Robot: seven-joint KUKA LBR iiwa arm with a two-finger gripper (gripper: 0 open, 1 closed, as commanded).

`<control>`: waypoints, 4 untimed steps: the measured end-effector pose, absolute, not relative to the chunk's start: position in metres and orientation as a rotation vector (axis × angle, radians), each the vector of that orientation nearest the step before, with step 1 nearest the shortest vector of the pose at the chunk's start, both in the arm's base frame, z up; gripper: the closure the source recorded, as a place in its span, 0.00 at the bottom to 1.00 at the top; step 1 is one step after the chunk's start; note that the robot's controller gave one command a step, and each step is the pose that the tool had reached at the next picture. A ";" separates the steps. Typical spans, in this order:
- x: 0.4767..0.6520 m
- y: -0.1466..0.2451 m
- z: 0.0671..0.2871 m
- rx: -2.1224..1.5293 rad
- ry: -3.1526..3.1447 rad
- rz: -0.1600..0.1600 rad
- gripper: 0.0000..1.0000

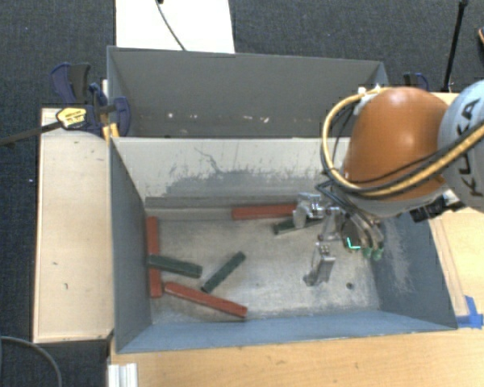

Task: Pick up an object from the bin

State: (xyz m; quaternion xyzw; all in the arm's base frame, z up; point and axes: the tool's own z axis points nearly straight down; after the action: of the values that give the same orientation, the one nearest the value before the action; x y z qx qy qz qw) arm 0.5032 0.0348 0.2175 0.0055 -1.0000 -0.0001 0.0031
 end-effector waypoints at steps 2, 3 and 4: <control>0.583 0.147 0.070 0.613 -3.087 -0.006 0.00; 0.584 0.143 0.071 0.599 -3.090 -0.003 1.00; 0.584 0.143 0.071 0.596 -3.090 -0.003 0.00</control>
Offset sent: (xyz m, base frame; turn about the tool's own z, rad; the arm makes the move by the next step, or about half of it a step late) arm 0.0848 0.0081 -0.1235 -0.1433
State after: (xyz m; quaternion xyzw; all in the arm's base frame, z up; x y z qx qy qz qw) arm 0.5839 0.1431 0.0707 0.1893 -0.9819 -0.0011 -0.0029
